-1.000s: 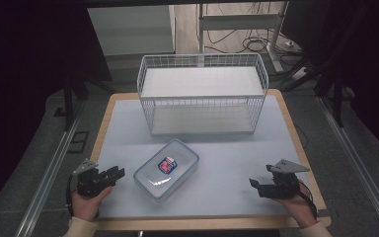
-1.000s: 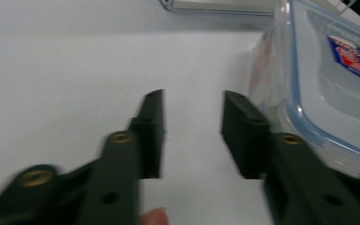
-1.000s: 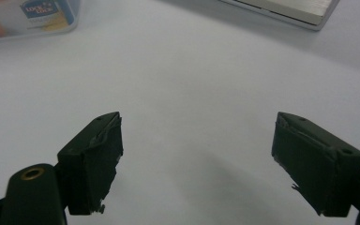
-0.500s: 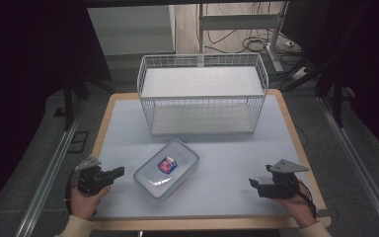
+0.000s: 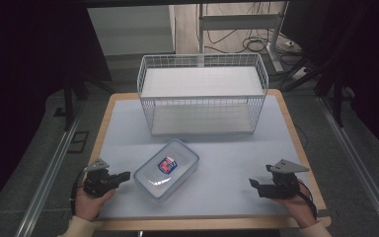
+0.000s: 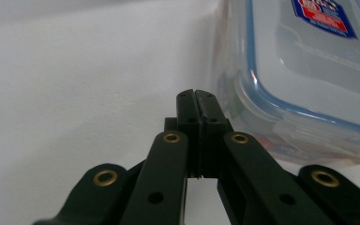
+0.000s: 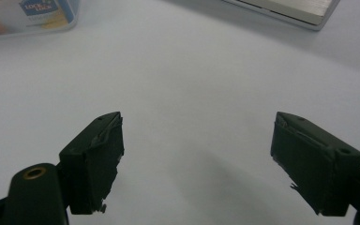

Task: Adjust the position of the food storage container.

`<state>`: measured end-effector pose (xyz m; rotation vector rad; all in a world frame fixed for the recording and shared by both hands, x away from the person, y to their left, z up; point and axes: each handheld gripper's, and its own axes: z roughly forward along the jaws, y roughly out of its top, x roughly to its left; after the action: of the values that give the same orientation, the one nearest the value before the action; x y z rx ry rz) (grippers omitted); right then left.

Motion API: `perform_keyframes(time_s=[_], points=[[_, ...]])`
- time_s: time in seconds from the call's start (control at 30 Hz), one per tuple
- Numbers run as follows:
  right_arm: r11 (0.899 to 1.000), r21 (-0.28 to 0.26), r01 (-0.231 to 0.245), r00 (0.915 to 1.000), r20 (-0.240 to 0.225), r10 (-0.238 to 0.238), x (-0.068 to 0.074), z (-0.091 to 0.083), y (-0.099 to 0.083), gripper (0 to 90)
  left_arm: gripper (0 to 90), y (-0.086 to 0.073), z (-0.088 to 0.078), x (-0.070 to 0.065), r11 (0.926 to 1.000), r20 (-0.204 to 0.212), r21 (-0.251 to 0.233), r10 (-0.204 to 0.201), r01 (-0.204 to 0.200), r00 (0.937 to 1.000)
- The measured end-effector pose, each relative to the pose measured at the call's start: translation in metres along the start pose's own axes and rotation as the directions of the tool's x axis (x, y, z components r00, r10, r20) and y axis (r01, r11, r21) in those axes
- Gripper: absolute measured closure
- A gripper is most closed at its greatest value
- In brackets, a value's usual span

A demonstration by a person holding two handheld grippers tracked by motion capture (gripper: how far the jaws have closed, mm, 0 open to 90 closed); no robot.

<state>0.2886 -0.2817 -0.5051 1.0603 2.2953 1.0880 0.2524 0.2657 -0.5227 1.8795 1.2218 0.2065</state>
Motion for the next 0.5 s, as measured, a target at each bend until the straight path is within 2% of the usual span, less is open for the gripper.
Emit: perform_keyframes(time_s=[0.17, 0.27, 0.5], points=[[1.0, -0.001, 0.0, 1.0, 0.0, 0.0, 0.0, 0.0, 0.0, 17.5, 90.0, -0.001, 0.003, -0.006, 0.9996, 0.042, 0.012, 0.024, -0.024, 0.9988], [1.0, 0.0, 0.0, 1.0, 0.0, 0.0, 0.0, 0.0, 0.0, 17.5, 90.0, -0.001, 0.005, -0.009, 0.9988, 0.034, 0.028, 0.04, -0.041, 0.9986], [1.0, 0.001, 0.001, 1.0, -0.002, -0.001, 0.001, 0.0, 0.0, 17.5, 90.0, -0.004, 0.007, -0.014, 0.9988, 0.058, 0.037, 0.029, -0.031, 0.9979]])
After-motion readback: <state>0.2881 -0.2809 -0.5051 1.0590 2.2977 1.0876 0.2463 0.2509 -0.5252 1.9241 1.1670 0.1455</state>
